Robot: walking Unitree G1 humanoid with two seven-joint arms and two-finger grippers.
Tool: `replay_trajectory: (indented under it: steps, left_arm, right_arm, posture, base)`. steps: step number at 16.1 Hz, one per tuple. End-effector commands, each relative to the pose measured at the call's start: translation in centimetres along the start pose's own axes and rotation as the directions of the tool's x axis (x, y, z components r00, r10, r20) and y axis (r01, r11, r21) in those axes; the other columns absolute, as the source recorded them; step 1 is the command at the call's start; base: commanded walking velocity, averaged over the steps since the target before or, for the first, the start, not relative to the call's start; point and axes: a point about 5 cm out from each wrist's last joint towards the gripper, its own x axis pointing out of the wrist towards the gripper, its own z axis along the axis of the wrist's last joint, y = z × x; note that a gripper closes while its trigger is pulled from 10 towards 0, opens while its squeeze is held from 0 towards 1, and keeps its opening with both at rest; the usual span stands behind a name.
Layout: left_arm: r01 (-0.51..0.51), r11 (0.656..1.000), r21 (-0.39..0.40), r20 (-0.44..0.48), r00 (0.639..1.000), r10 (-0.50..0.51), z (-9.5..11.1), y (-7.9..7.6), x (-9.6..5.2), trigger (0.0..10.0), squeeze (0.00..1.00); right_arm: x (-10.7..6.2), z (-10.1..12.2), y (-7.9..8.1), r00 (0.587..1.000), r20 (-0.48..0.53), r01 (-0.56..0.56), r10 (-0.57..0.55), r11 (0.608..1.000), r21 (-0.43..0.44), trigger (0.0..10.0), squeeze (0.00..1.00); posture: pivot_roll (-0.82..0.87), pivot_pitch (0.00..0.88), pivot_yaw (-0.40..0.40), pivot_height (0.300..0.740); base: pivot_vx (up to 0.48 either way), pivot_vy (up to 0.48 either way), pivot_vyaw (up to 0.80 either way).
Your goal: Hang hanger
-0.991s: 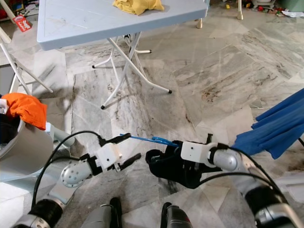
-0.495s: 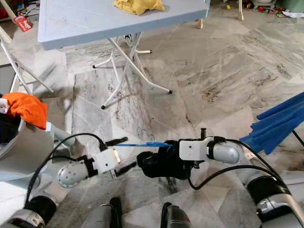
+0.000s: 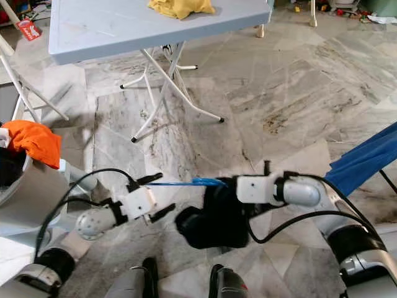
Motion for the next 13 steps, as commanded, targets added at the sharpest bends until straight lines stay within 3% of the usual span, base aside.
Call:
replay_trajectory:
  steps: [1, 5, 6, 7, 13]
  left_arm:
    - [0.02, 1.0, 0.013, -0.004, 1.0, -0.02, 0.1, -0.1, 0.3, 10.0, 0.0]
    - [-0.017, 0.999, 0.03, 0.043, 0.999, 0.016, 1.4, 1.4, 1.4, 10.0, 0.0]
    - [0.005, 1.0, 0.026, 0.041, 0.999, -0.006, 1.4, 1.4, 1.5, 9.3, 0.0]
    - [0.02, 1.0, 0.015, 0.038, 0.999, -0.02, 1.4, 1.3, 1.5, 0.0, 0.0]
    - [0.12, 0.992, 0.024, 0.017, 0.993, -0.12, 1.3, 2.1, 1.2, 0.0, 0.0]
  right_arm:
    - [-0.2, 1.0, -0.9, 0.998, 0.053, 0.016, -0.014, 1.0, -0.022, 10.0, 0.0]
    - [-0.6, 1.2, -1.0, 0.998, 0.062, 0.002, 0.0, 0.999, -0.037, 10.0, 0.0]
    - [-0.7, 1.2, -1.1, 0.998, 0.057, 0.005, -0.003, 0.999, -0.04, 10.0, 0.0]
    - [-0.8, 1.2, -1.2, 0.998, 0.054, 0.009, -0.006, 0.999, -0.042, 10.0, 0.0]
    - [-0.8, 1.0, -0.2, 0.999, 0.043, -0.028, 0.03, 0.998, -0.048, 10.0, 0.0]
  posture:
    - [-0.12, 0.246, -0.01, 0.74]
    - [-0.13, 0.245, -0.009, 0.74]
    - [-0.14, 0.243, -0.006, 0.74]
    - [-0.14, 0.243, -0.004, 0.74]
    - [-0.13, 0.245, -0.004, 0.74]
  base:
    - [0.0, 0.0, 0.0]
    - [0.0, 0.0, 0.0]
    - [0.0, 0.0, 0.0]
    - [0.0, 0.0, 0.0]
    - [0.0, 0.0, 0.0]
